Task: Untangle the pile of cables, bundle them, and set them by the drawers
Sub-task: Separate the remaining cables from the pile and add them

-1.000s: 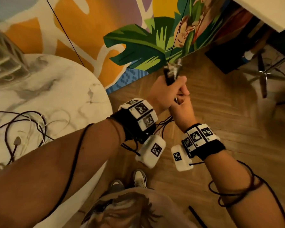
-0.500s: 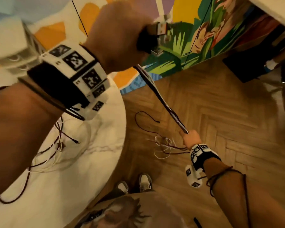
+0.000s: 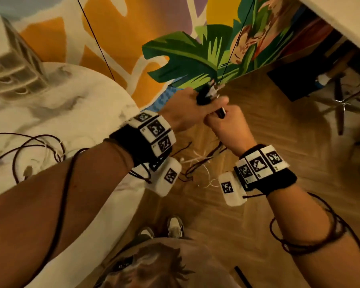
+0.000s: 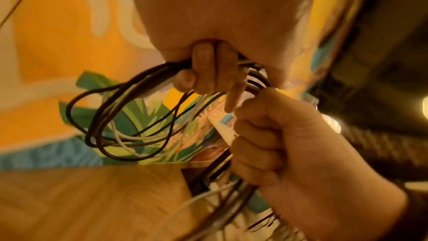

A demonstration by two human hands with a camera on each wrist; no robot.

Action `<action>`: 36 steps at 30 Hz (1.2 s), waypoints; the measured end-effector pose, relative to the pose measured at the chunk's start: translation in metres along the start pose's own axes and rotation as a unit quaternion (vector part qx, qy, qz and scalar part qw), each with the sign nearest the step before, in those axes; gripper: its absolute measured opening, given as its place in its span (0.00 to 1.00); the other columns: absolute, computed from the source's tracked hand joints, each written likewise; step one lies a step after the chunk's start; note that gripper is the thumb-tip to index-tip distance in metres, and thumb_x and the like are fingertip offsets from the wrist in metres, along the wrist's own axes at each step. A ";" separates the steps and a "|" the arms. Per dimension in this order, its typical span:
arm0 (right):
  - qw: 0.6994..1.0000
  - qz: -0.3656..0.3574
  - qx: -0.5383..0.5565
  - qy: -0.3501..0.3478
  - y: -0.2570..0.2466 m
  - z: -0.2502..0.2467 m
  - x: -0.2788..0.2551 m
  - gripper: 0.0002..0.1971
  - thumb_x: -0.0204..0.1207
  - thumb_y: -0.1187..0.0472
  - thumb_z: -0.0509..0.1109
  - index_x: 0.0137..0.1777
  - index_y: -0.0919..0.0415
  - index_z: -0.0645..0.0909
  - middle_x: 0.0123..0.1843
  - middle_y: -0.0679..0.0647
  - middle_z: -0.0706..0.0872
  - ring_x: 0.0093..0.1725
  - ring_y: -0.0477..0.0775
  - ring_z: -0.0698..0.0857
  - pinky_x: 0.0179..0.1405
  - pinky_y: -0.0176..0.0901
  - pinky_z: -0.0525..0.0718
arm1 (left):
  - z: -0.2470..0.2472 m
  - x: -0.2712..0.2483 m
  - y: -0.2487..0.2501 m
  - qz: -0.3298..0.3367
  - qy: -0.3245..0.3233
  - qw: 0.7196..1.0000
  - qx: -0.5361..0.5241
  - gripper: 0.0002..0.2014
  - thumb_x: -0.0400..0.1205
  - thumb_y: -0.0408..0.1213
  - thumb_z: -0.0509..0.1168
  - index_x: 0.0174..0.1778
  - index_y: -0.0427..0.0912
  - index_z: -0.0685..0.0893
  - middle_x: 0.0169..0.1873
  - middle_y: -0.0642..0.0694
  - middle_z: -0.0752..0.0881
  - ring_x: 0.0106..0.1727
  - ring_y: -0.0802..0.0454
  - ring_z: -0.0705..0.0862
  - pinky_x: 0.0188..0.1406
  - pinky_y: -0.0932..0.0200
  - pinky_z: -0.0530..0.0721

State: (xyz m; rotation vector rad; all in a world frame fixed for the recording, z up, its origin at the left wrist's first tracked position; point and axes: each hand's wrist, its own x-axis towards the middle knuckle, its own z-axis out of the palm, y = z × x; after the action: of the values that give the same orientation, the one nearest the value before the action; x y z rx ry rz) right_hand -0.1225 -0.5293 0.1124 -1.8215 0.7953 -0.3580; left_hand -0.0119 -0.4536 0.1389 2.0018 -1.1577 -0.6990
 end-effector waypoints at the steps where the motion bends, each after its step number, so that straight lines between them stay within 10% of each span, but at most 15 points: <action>1: 1.000 -0.023 -0.001 -0.006 -0.011 -0.003 -0.003 0.17 0.72 0.70 0.69 0.25 0.55 0.72 0.22 0.46 0.73 0.20 0.41 0.69 0.21 0.35 0.66 | 0.000 0.003 0.007 -0.005 0.007 0.999 -0.048 0.22 0.78 0.56 0.66 0.34 0.38 0.86 0.33 0.40 0.87 0.35 0.49 0.85 0.39 0.58 0.80; 6: 0.996 -0.046 0.073 0.013 -0.010 -0.002 -0.001 0.12 0.72 0.70 0.68 0.28 0.64 0.73 0.21 0.49 0.71 0.20 0.45 0.68 0.21 0.41 0.66 | 0.000 0.011 0.035 0.023 0.077 0.986 -0.148 0.13 0.77 0.37 0.70 0.28 0.36 0.80 0.24 0.45 0.79 0.26 0.57 0.76 0.28 0.64 0.74; 22: 0.946 0.301 -0.111 -0.043 0.160 0.033 0.000 0.20 0.80 0.49 0.65 0.28 0.60 0.74 0.24 0.55 0.77 0.24 0.56 0.77 0.31 0.45 0.77 | -0.070 0.004 0.031 0.147 0.162 0.975 -0.049 0.20 0.82 0.34 0.64 0.28 0.54 0.66 0.22 0.58 0.65 0.22 0.69 0.70 0.28 0.78 0.67; 27: 0.975 0.182 -0.030 0.119 0.129 0.019 0.034 0.11 0.79 0.69 0.59 0.41 0.59 0.80 0.27 0.52 0.75 0.32 0.57 0.77 0.33 0.45 0.74 | -0.093 0.013 0.034 0.170 0.251 0.952 -0.053 0.06 0.82 0.38 0.62 0.42 0.40 0.76 0.29 0.56 0.73 0.29 0.68 0.74 0.36 0.77 0.70; 31: 0.973 0.103 0.075 0.193 0.107 0.012 0.053 0.30 0.71 0.82 0.52 0.59 0.49 0.78 0.35 0.47 0.80 0.31 0.44 0.76 0.32 0.33 0.75 | -0.103 0.018 0.035 0.204 0.291 0.932 -0.074 0.05 0.84 0.37 0.60 0.43 0.41 0.74 0.32 0.47 0.76 0.33 0.62 0.76 0.41 0.71 0.73; 36: 0.973 0.137 -0.178 0.060 0.144 0.019 0.033 0.07 0.77 0.63 0.65 0.48 0.62 0.84 0.39 0.58 0.84 0.42 0.59 0.82 0.40 0.46 0.77 | -0.086 0.014 0.036 0.198 0.264 0.941 -0.072 0.09 0.83 0.36 0.62 0.46 0.33 0.81 0.29 0.61 0.70 0.30 0.72 0.74 0.37 0.79 0.69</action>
State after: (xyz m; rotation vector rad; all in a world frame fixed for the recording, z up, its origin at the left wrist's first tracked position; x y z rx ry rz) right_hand -0.1372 -0.5681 -0.0303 -1.9967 1.2437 -0.1504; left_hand 0.0400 -0.4523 0.2173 1.6174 -1.0877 -0.0290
